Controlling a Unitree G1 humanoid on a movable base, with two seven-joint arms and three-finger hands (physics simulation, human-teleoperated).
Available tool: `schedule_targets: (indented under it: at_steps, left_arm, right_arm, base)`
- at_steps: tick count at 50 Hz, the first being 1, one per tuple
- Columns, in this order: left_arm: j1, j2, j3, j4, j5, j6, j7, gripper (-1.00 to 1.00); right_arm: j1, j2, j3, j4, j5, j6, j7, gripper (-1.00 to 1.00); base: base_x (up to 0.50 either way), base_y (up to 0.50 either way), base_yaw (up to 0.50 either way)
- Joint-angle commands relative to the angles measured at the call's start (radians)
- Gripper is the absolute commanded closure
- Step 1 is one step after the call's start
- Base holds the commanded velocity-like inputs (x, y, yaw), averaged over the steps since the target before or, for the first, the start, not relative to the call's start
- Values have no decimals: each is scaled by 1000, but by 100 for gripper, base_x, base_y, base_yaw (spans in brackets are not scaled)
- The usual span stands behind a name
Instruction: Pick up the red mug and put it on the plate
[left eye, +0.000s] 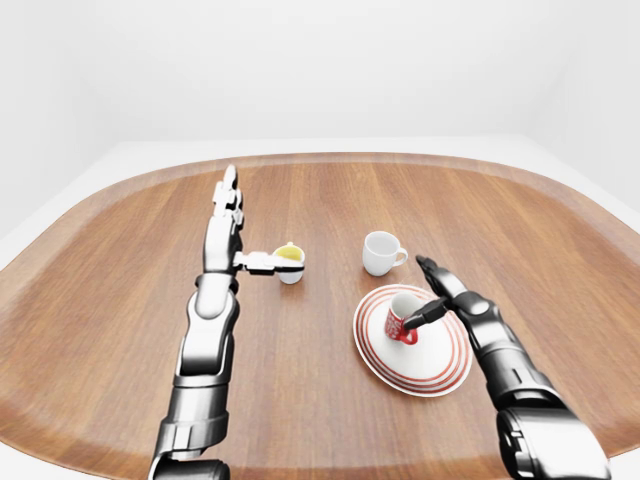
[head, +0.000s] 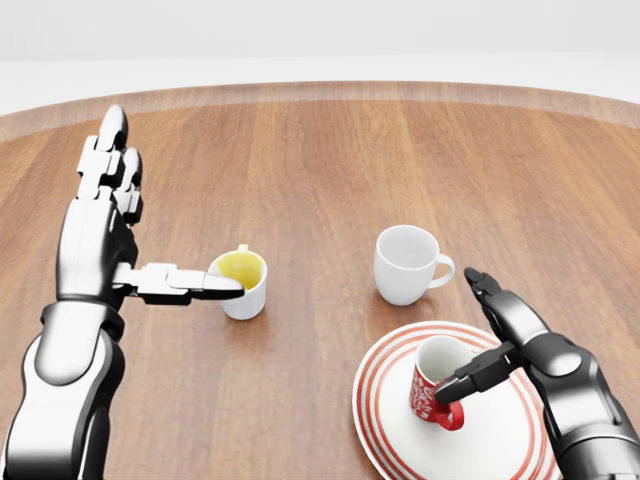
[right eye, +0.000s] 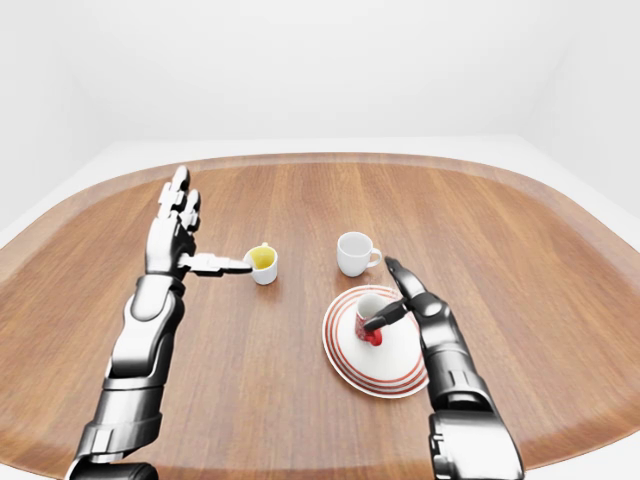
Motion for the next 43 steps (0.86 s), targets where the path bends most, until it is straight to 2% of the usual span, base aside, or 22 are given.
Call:
schedule_targets:
  at_steps: [1,6,18,27,43]
  left_arm:
    - [-13,9,11,-49,-10,0,-4,-100]
    - [-26,26,32,-97,-29,0,-7,-100]
    - [-46,47,43,-194,-51,0,-2,-100]
    - [-39,44,37,-239,-44,0,-7,-100]
    - [-24,32,26,-251,-26,0,-14,-100]
  right_arm:
    - [48,-1,-32,-346,16,0,77,-100]
    - [64,7,-53,-577,28,0,126,-100]
    - [30,-5,-93,-914,83,0,167,-100]
    - [-8,-47,-125,-1036,137,0,152,-100]
    - [-11,-50,-125,-1038,172,0,92,-100]
  base:
    - [0,0,0]
    - [0,0,0]
    - [0,0,0]
    - [0,0,0]
    - [0,0,0]
